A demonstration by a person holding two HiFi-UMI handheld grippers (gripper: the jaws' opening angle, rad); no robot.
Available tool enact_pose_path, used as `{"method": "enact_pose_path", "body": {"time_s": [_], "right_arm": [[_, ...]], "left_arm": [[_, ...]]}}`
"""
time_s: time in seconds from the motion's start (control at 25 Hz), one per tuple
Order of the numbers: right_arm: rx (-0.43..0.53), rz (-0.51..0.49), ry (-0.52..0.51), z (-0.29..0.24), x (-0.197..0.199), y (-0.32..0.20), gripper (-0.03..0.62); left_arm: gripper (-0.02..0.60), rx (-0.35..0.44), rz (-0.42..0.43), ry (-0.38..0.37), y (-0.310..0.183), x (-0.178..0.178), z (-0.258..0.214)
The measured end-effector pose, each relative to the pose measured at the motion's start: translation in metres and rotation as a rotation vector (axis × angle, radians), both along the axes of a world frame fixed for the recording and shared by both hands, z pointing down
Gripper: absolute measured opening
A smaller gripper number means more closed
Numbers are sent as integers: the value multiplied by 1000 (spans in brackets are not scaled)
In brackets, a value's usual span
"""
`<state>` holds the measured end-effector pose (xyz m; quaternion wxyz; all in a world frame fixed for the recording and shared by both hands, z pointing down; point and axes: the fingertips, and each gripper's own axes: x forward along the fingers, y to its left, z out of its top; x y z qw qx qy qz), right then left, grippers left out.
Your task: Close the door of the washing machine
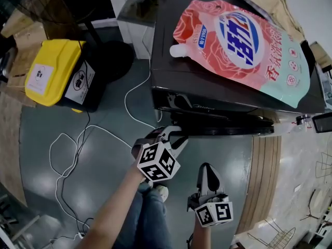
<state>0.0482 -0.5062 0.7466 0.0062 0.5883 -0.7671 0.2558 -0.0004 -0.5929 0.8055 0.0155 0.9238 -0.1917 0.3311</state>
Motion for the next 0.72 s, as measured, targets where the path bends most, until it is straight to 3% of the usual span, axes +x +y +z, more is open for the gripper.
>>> {"method": "enact_pose_path", "body": {"time_s": [0.48, 0.72], "right_arm": [[7, 12, 0, 1, 7, 4, 12], [23, 3, 0, -6, 11, 5, 12]], "left_arm": [[92, 18, -38, 25, -8, 0, -1], [92, 60, -8, 11, -7, -1, -1]]}}
